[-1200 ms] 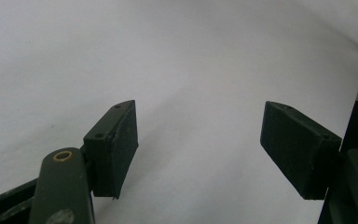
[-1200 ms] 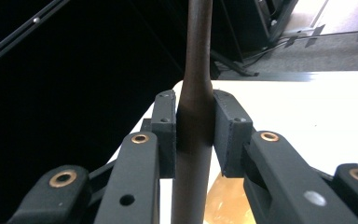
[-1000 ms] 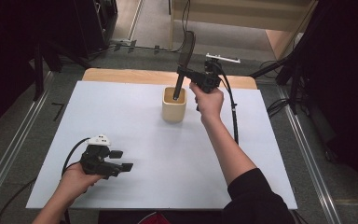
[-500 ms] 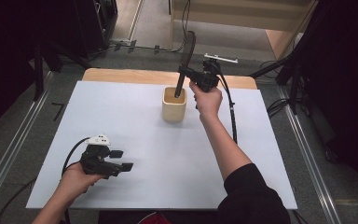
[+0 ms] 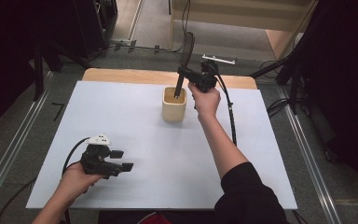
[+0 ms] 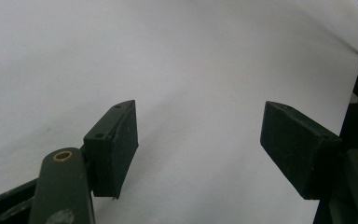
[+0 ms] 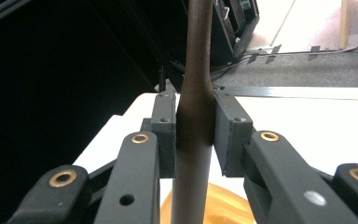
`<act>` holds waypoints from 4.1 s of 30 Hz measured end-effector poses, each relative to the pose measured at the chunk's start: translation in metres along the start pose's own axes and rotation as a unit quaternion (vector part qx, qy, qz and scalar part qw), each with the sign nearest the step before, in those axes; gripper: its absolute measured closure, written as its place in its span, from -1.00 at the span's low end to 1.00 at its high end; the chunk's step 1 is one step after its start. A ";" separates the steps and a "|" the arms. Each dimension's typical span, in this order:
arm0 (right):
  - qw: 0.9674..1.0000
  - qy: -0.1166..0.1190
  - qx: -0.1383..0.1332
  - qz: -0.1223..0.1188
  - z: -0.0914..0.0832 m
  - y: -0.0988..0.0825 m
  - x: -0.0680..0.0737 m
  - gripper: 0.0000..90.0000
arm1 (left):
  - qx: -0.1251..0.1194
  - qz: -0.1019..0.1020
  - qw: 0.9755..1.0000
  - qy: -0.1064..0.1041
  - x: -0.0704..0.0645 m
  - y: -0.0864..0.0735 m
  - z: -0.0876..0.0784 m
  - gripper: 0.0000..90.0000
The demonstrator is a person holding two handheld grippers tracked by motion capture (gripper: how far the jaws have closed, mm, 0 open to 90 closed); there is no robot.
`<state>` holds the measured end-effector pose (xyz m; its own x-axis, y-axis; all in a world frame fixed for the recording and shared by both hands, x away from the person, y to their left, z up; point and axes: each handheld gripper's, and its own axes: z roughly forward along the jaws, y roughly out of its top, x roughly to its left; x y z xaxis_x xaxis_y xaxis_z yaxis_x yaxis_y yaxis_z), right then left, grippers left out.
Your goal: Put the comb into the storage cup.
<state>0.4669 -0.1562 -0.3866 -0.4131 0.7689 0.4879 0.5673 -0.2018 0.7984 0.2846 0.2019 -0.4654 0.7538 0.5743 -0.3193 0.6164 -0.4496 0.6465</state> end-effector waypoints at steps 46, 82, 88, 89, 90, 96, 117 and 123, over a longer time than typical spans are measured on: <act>0.999 -0.009 0.016 -0.035 0.016 -0.037 -0.006 0.56 | 0.001 -0.001 1.000 -0.003 0.000 0.000 0.001 -0.36; 0.999 -0.009 0.006 -0.036 -0.003 -0.043 -0.013 -0.28 | 0.002 0.005 1.000 0.000 -0.001 0.000 0.001 -0.36; 1.000 -0.006 0.009 -0.025 -0.011 -0.045 -0.018 -0.28 | 0.002 0.004 1.000 0.000 -0.001 0.000 0.001 -0.36; 1.000 -0.006 0.010 -0.025 -0.012 -0.045 -0.018 -0.28 | 0.002 0.004 1.000 0.000 -0.001 0.000 0.001 -0.36; 1.000 -0.005 0.011 -0.025 -0.013 -0.045 -0.019 -0.28 | 0.002 0.005 1.000 0.000 -0.001 0.001 0.001 -0.36; 1.000 0.004 0.027 -0.001 -0.022 -0.046 -0.024 -0.28 | 0.004 0.005 1.000 0.000 -0.001 0.001 0.001 -0.36; 0.994 0.059 0.092 -0.027 -0.056 -0.058 -0.024 -0.33 | 0.003 0.002 1.000 0.000 0.001 0.002 0.003 -0.36; 0.991 0.057 0.112 -0.050 -0.063 -0.062 -0.020 -0.33 | 0.003 0.002 1.000 0.000 0.001 0.002 0.003 -0.36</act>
<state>0.3950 -0.1970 -0.4240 -0.5451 0.7027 0.4571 0.6587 0.0218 0.7521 0.2876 0.1997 -0.4666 0.7568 0.5719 -0.3164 0.6139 -0.4560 0.6444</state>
